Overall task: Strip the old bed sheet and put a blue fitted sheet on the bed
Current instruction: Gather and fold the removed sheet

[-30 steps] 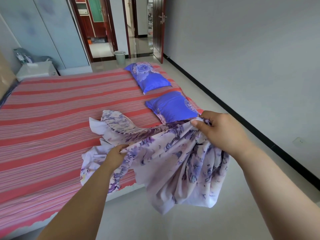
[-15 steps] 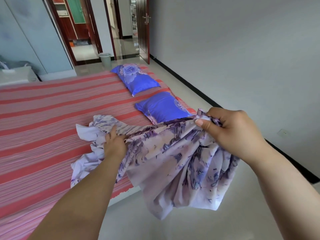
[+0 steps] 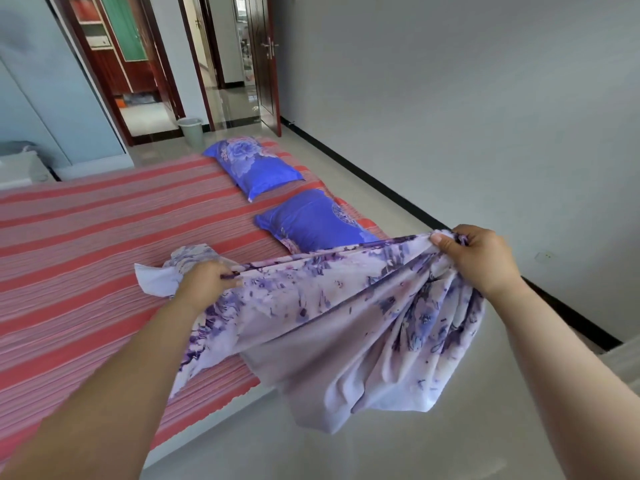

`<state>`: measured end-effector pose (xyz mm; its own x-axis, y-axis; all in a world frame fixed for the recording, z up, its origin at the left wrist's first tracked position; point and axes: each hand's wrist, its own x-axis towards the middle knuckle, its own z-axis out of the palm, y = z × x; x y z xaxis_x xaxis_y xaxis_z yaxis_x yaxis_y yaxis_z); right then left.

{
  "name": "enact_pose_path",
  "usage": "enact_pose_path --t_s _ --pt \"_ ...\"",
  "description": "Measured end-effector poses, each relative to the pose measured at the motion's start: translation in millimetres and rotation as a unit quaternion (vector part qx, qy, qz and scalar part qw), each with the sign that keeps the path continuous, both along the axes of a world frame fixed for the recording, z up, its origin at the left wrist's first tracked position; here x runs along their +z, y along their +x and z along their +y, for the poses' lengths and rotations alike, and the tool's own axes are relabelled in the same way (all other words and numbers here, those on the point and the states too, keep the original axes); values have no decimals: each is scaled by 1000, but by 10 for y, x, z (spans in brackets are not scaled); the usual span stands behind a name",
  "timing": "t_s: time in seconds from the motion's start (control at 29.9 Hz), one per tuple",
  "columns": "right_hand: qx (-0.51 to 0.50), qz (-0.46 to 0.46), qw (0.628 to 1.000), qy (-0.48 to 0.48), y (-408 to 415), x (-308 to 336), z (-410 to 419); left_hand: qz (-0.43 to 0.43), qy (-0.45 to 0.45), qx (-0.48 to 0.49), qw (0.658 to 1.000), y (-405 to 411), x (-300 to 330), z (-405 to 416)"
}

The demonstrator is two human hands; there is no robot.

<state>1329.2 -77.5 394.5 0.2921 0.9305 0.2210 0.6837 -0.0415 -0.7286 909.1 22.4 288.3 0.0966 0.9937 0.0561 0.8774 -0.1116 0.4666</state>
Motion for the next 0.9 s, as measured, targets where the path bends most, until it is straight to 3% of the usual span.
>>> enact_pose_path --t_s 0.2,0.4,0.57,0.67,0.77,0.9 --pt "-47 44 997 -41 235 -465 177 -61 -173 -32 983 -223 586 -280" --pt "-27 35 996 -75 136 -583 346 -133 -215 8 967 -310 838 -525" --pt "-6 41 994 -102 134 -654 332 -171 -142 58 973 -226 971 -623" --pt "15 44 995 -93 173 -680 309 -131 1 64 989 -82 1060 -636" --pt "19 45 996 -74 225 -680 278 -107 149 99 978 100 1099 -593" --pt "-42 44 997 -51 440 -596 185 -118 224 92 963 515 1170 -595"
